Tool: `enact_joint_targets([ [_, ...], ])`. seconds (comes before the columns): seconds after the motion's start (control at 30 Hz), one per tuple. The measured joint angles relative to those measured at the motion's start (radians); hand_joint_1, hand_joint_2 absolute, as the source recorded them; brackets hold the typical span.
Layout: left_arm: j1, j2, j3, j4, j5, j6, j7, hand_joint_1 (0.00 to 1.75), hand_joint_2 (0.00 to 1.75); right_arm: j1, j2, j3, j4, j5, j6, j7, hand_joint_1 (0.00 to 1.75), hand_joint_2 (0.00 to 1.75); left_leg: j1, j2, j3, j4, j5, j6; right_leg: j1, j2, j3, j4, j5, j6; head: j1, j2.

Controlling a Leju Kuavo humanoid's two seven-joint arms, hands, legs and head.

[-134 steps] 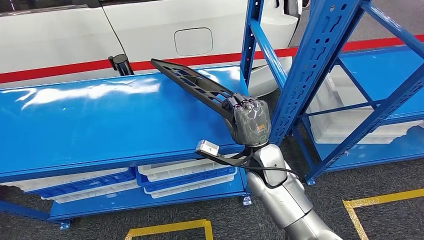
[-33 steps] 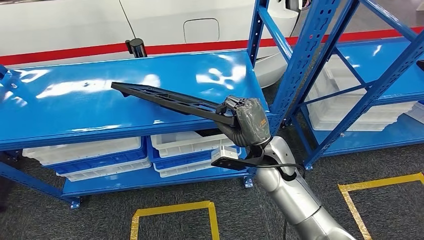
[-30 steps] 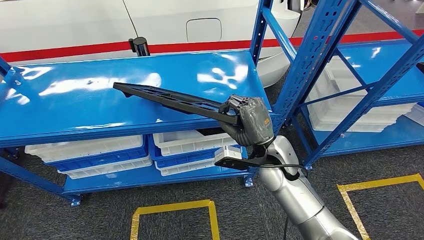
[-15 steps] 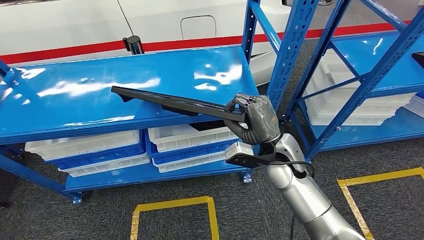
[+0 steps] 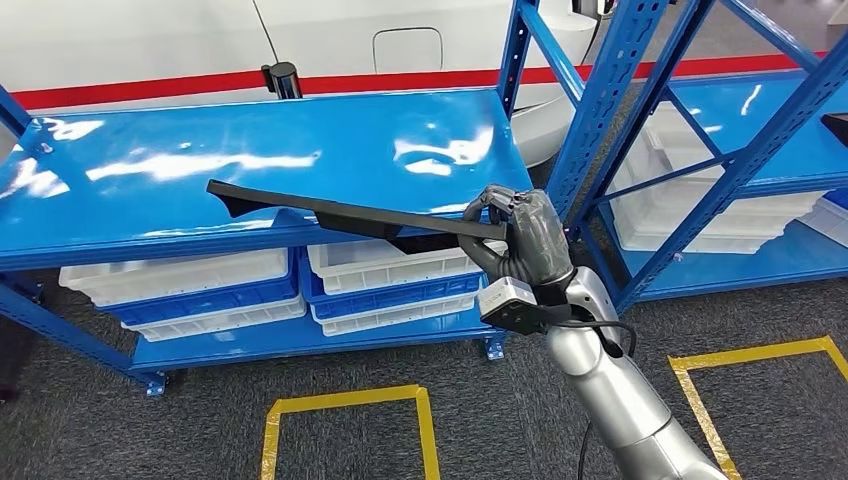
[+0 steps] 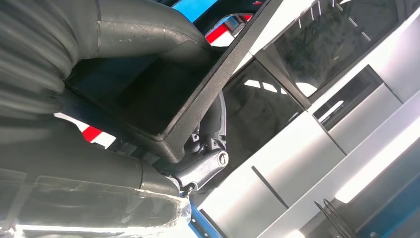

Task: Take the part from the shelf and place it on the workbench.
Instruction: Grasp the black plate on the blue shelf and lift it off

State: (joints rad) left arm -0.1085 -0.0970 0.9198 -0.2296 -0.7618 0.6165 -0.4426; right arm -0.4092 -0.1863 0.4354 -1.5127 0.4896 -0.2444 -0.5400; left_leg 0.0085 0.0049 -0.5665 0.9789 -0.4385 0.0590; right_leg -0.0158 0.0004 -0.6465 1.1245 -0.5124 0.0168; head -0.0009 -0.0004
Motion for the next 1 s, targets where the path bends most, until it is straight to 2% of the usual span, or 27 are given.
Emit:
enact_joint_targets([
  [0.07,0.001,0.0,0.0,0.0,0.0,0.0,-0.001,0.0,1.75,0.012,-0.003,-0.008,-0.002,-0.015,0.01,-0.004,1.75,1.75,-0.001,0.0,-0.01,0.001,0.006,0.004,-0.002,0.0,-0.054,0.132,-0.054,-0.001,0.001,0.0],
  [0.1,0.002,-0.001,0.0,0.0,0.0,-0.001,-0.001,0.0,1.75,0.018,-0.005,-0.012,-0.003,-0.02,0.014,-0.007,1.75,1.75,-0.002,0.0,-0.013,0.001,0.009,0.003,-0.002,0.0,-0.061,0.16,-0.062,0.004,0.001,0.0],
  [0.13,0.003,-0.002,0.0,0.0,0.0,-0.001,-0.001,0.0,1.75,0.022,-0.006,-0.016,-0.003,-0.025,0.017,-0.009,1.75,1.75,-0.002,0.0,-0.016,0.002,0.011,0.002,-0.003,0.0,-0.048,0.146,-0.055,0.012,0.001,0.0],
  [0.17,0.004,-0.003,0.0,0.0,0.0,-0.001,-0.002,0.0,1.75,0.024,-0.008,-0.02,-0.004,-0.031,0.023,-0.011,1.75,1.75,-0.002,-0.001,-0.018,0.005,0.012,0.0,-0.004,0.0,-0.012,0.089,-0.033,0.022,0.001,0.0],
  [0.2,0.004,-0.004,0.0,0.0,0.0,-0.002,-0.003,0.0,1.75,0.024,-0.01,-0.025,-0.007,-0.038,0.029,-0.013,1.75,1.75,-0.002,-0.001,-0.02,0.009,0.012,-0.002,-0.005,-0.001,0.034,0.01,-0.01,0.028,0.001,0.0],
  [0.23,0.003,-0.005,0.0,0.0,0.0,-0.004,-0.003,0.0,1.75,0.024,-0.012,-0.029,-0.009,-0.047,0.036,-0.016,1.75,1.75,-0.004,-0.001,-0.024,0.015,0.011,-0.006,-0.004,-0.001,0.073,-0.061,0.01,0.03,0.001,0.0],
  [0.27,0.003,-0.005,0.0,0.0,-0.001,-0.005,-0.004,0.0,1.75,0.025,-0.014,-0.035,-0.013,-0.059,0.046,-0.019,1.75,1.75,-0.006,-0.002,-0.028,0.02,0.011,-0.011,-0.002,0.0,0.1,-0.11,0.022,0.026,0.001,0.0],
  [0.3,0.003,-0.005,0.0,0.0,-0.001,-0.006,-0.004,0.0,1.75,0.026,-0.015,-0.041,-0.015,-0.071,0.056,-0.022,1.75,1.75,-0.008,-0.002,-0.032,0.024,0.011,-0.016,0.001,0.0,0.109,-0.132,0.027,0.02,0.001,0.0],
  [0.33,0.003,-0.005,0.0,0.0,-0.002,-0.006,-0.004,0.0,1.75,0.028,-0.017,-0.047,-0.017,-0.083,0.065,-0.024,1.75,1.75,-0.01,-0.002,-0.035,0.026,0.013,-0.022,0.004,0.002,0.107,-0.132,0.029,0.013,0.001,0.0],
  [0.4,0.003,-0.005,0.0,0.0,-0.004,-0.006,-0.004,0.0,1.75,0.031,-0.021,-0.059,-0.021,-0.106,0.084,-0.03,1.75,1.75,-0.006,-0.004,-0.042,0.032,0.011,-0.033,-0.004,0.002,0.104,-0.133,0.038,0.0,0.001,0.0],
  [0.43,0.003,-0.005,0.0,0.0,-0.005,-0.006,-0.004,0.0,1.75,0.032,-0.023,-0.064,-0.024,-0.115,0.09,-0.032,1.75,1.75,-0.003,-0.004,-0.051,0.049,-0.004,-0.039,-0.009,0.001,0.102,-0.133,0.042,-0.008,0.0,0.0],
  [0.47,0.003,-0.005,0.0,0.0,-0.006,-0.006,-0.003,0.0,1.75,0.033,-0.024,-0.069,-0.027,-0.121,0.095,-0.033,1.75,1.75,0.0,-0.005,-0.066,0.086,-0.033,-0.045,-0.013,0.001,0.1,-0.134,0.047,-0.015,-0.002,0.0],
  [0.53,0.003,-0.006,0.0,0.0,-0.008,-0.006,-0.003,0.0,1.75,0.034,-0.026,-0.077,-0.031,-0.128,0.102,-0.036,1.75,1.75,0.004,-0.006,-0.118,0.21,-0.108,-0.056,-0.012,0.0,0.092,-0.134,0.052,-0.023,-0.004,0.0],
  [0.57,0.003,-0.006,0.0,0.0,-0.008,-0.007,-0.003,0.0,1.75,0.035,-0.028,-0.08,-0.031,-0.13,0.105,-0.038,1.75,1.75,0.006,-0.006,-0.142,0.27,-0.135,-0.06,-0.011,0.0,0.088,-0.134,0.055,-0.025,-0.004,0.0],
  [0.6,0.004,-0.006,0.0,0.0,-0.008,-0.007,-0.003,0.0,1.75,0.036,-0.03,-0.084,-0.031,-0.131,0.107,-0.039,1.75,1.75,0.008,-0.006,-0.154,0.305,-0.144,-0.062,-0.011,0.0,0.085,-0.134,0.057,-0.025,-0.004,0.0],
  [0.63,0.004,-0.006,0.0,0.0,-0.008,-0.007,-0.003,0.0,1.75,0.038,-0.032,-0.088,-0.031,-0.131,0.108,-0.039,1.75,1.75,0.01,-0.006,-0.148,0.303,-0.136,-0.063,-0.01,0.0,0.083,-0.133,0.058,-0.024,-0.004,0.0],
  [0.67,0.003,-0.006,0.0,0.0,-0.008,-0.007,-0.004,0.0,1.75,0.038,-0.034,-0.091,-0.032,-0.13,0.109,-0.041,1.75,1.75,0.011,-0.006,-0.121,0.261,-0.111,-0.061,-0.01,0.0,0.082,-0.133,0.06,-0.023,-0.004,0.0],
  [0.73,0.001,-0.006,0.0,0.0,-0.01,-0.007,-0.004,0.0,1.75,0.037,-0.039,-0.097,-0.035,-0.13,0.113,-0.043,1.75,1.75,0.011,-0.007,-0.038,0.122,-0.055,-0.053,-0.009,0.001,0.08,-0.132,0.062,-0.018,-0.004,0.0],
  [0.77,-0.001,-0.005,0.0,0.0,-0.01,-0.007,-0.005,0.0,1.75,0.034,-0.042,-0.101,-0.038,-0.131,0.118,-0.043,1.75,1.75,0.008,-0.008,-0.009,0.068,-0.04,-0.047,-0.006,0.001,0.078,-0.131,0.064,-0.014,-0.004,0.0],
  [0.8,-0.002,-0.005,0.0,0.0,-0.011,-0.007,-0.005,0.0,1.75,0.03,-0.045,-0.104,-0.039,-0.132,0.125,-0.043,1.75,1.75,0.005,-0.008,0.004,0.039,-0.034,-0.042,-0.004,0.001,0.075,-0.131,0.067,-0.009,-0.003,0.0],
  [0.9,-0.003,-0.005,0.0,0.0,-0.013,-0.007,-0.004,0.0,1.75,0.013,-0.053,-0.115,-0.04,-0.144,0.155,-0.042,1.75,1.75,-0.001,-0.007,0.001,0.023,-0.025,-0.024,-0.002,0.0,0.064,-0.133,0.075,0.009,-0.002,0.0],
  [0.93,-0.005,-0.006,0.0,0.0,-0.014,-0.007,-0.003,0.0,1.75,0.006,-0.057,-0.119,-0.04,-0.151,0.166,-0.039,1.75,1.75,0.0,-0.006,0.001,0.016,-0.017,-0.015,-0.001,0.0,0.057,-0.122,0.067,0.011,-0.002,0.0],
  [1.0,-0.008,-0.007,0.0,0.0,-0.02,-0.006,0.003,0.0,1.75,-0.014,-0.065,-0.127,-0.039,-0.173,0.193,-0.031,1.75,1.75,0.002,-0.003,-0.003,0.005,-0.003,0.0,0.0,0.0,0.015,-0.036,0.018,0.005,0.001,0.0],
])
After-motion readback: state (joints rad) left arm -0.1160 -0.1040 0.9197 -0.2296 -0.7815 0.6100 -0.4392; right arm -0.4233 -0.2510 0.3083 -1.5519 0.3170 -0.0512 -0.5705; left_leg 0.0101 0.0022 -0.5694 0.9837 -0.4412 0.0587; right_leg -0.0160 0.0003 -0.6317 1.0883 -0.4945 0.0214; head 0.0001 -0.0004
